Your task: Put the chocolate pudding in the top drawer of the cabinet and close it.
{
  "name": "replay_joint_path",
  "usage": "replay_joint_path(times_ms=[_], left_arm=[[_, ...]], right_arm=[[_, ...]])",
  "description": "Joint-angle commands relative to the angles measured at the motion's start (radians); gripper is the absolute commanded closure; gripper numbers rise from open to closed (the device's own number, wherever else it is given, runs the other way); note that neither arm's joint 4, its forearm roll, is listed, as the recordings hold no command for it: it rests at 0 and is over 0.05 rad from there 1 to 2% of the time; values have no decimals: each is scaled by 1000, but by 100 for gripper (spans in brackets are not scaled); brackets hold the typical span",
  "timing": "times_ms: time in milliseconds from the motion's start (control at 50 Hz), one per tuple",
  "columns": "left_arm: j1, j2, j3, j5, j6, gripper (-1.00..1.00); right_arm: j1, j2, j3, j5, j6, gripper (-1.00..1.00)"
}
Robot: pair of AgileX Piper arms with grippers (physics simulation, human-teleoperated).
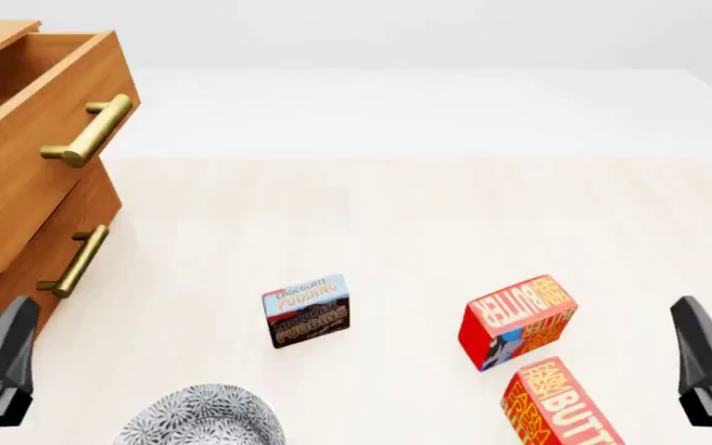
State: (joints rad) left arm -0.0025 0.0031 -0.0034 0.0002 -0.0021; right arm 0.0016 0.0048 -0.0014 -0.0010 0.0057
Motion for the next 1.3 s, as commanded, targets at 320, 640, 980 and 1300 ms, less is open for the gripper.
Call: replay_joint_path(times_ms=[320,640,980,1300], left_arm=[[-63,-3,-92,52,-35,-100],[-76,-1,-240,154,-82,-100],[-116,127,-562,280,-63,-100],[-80,254,-828,420,-14,-100]], right_arm=[[3,0,-2,8,15,-100],[3,0,-3,9,16,-100],[3,0,-3,9,16,-100],[3,0,-3,9,16,-100]])
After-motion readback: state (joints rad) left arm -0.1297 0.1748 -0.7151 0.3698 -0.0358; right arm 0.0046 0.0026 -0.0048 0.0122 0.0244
